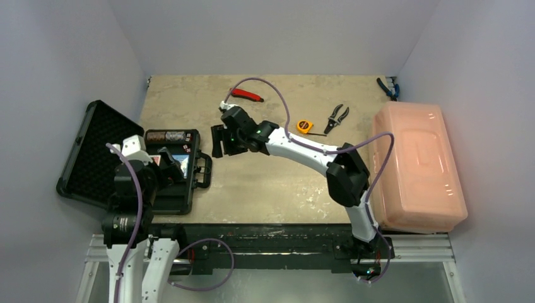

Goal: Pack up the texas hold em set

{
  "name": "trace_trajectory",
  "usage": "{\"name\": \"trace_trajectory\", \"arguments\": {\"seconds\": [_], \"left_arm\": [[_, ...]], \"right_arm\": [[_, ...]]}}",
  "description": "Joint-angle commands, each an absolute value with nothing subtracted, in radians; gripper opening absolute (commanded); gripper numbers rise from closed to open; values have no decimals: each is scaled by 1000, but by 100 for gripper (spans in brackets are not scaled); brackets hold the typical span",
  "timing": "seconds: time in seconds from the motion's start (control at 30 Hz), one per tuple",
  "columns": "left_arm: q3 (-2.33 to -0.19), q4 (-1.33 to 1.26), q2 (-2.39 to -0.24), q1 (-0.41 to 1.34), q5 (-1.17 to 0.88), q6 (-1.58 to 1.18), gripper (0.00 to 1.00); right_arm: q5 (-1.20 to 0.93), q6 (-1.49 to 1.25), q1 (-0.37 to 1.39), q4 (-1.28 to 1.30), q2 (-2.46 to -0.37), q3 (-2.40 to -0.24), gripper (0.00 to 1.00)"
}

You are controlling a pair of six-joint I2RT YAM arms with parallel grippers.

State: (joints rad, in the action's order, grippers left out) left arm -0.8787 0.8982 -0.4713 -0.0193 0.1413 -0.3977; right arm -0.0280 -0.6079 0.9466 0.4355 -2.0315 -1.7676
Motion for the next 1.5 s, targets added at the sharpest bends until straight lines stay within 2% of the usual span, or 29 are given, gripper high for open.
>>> {"name": "trace_trajectory", "arguments": {"seconds": [0.0, 0.33, 0.47, 0.57, 0.7, 1.23, 1.47], "left_arm": [[-865, 913, -392, -21, 143, -429, 100], [-823, 897, -315, 11, 136, -439, 100], [-819, 896, -302, 33, 136, -421, 100], [-815, 897, -290, 42, 144, -419, 100], [-814, 893, -289, 48, 143, -411, 100], [-810, 895, -280, 64, 149, -399, 100], [-810, 897, -279, 66, 152, -399, 100]], "right_arm": [[76, -659, 981, 508, -2110, -1892, 67], [164, -705, 1009, 582, -2320, -2127, 70], [196, -726, 1017, 585, -2362, -2159, 72], [209, -739, 1019, 587, -2390, -2181, 77], [211, -752, 1022, 589, -2429, -2220, 78], [228, -769, 1049, 575, -2548, -2313, 67], [292, -742, 1058, 607, -2577, -2316, 59]]}}
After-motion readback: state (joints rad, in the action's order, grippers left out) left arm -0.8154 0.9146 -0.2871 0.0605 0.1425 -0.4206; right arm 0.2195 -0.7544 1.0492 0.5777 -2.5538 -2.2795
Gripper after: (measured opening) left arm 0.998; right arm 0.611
